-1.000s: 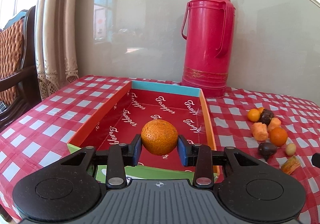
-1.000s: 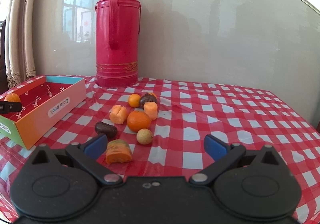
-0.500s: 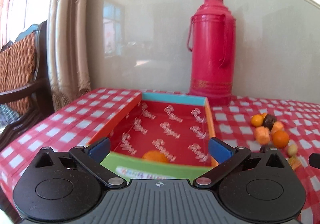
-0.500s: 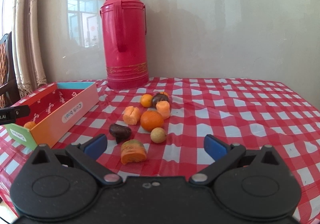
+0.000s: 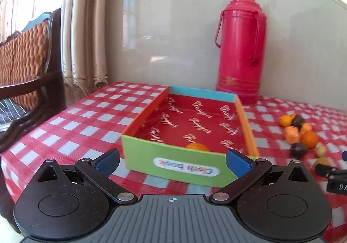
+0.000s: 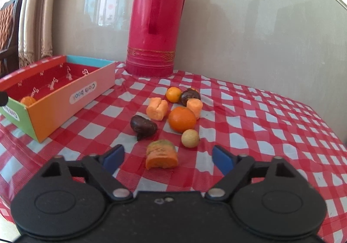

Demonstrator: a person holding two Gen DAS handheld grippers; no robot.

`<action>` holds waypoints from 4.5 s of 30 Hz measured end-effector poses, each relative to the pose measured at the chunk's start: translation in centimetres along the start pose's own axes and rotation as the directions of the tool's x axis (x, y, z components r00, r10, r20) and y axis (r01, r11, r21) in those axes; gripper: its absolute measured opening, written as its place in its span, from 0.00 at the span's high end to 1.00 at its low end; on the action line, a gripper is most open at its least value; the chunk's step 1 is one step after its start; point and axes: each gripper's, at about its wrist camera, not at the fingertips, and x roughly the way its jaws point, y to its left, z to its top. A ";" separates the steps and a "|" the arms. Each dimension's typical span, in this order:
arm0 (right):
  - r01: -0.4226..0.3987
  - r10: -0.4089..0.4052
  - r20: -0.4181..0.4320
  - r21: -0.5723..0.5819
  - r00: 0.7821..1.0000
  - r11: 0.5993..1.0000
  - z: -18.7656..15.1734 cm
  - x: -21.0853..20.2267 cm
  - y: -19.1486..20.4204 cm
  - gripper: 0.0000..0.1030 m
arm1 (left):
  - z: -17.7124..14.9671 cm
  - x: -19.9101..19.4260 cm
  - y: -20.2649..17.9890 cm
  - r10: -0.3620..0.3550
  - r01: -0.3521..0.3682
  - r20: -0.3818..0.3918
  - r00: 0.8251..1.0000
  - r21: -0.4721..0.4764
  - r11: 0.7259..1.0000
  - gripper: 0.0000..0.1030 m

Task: Organize fruits
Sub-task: 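Grasp the cut melon piece with the right gripper, then carry the melon piece with the right gripper into the box and release, then reach the left gripper to the dark brown piece and close on it, then carry the dark brown piece with the left gripper into the box and release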

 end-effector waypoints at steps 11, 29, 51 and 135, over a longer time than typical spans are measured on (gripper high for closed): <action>-0.001 0.006 -0.077 0.068 0.997 0.998 0.4 2.0 0.3 0.73 | -0.1 0.2 2.3 0.023 -0.024 -0.006 1.000 -0.026 0.999 0.00; -0.224 0.208 0.254 0.036 0.945 0.974 4.4 -1.6 7.8 0.73 | -1.2 0.3 8.8 0.128 -0.129 -0.022 0.991 -0.054 0.990 0.00; -0.198 0.161 0.327 0.082 0.931 0.977 3.9 -2.3 7.9 0.07 | -1.0 0.0 8.9 0.015 -0.018 -0.030 0.999 -0.110 0.994 0.00; 0.120 -0.145 0.080 0.253 0.986 0.960 -2.0 -2.4 -12.3 0.06 | 2.2 4.0 -15.9 -0.261 0.269 -0.072 0.963 0.146 0.952 0.62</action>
